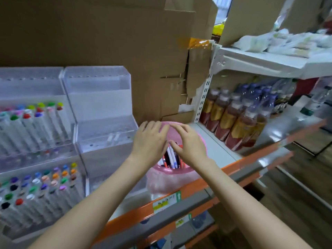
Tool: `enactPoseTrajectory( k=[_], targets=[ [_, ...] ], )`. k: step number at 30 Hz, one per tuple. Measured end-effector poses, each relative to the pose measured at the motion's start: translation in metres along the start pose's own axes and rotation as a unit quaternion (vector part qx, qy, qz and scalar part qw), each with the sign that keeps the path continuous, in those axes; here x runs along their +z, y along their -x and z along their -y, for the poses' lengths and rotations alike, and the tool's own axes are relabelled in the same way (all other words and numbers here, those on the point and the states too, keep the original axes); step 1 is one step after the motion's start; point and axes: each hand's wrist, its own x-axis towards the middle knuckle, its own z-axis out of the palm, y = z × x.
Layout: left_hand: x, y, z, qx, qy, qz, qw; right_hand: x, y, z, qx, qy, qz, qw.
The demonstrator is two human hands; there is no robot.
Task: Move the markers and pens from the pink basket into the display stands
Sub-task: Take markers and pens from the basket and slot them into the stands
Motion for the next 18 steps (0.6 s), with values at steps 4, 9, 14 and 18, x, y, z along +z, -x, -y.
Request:
enactPoseTrajectory(
  k=[4, 9, 14, 18],
  targets=[
    [0.031, -0.007, -0.017, -0.056, 0.043, 0.078, 0.994, 0.009, -0.004, -0.03, 0.019, 0.0, 0.054, 0.998],
    [0.062, -0.011, -0.019, -0.186, 0.102, 0.243, 0.946, 0.032, -0.02, -0.049, 0.05, 0.014, 0.189, 0.981],
    [0.086, -0.012, -0.02, -0.262, 0.097, 0.319, 0.906, 0.05, -0.032, -0.054, 0.067, 0.03, 0.269, 0.96],
    [0.093, -0.011, -0.019, -0.284, 0.127, 0.333, 0.89, 0.05, -0.038, -0.056, 0.062, 0.011, 0.294, 0.954]
  ],
)
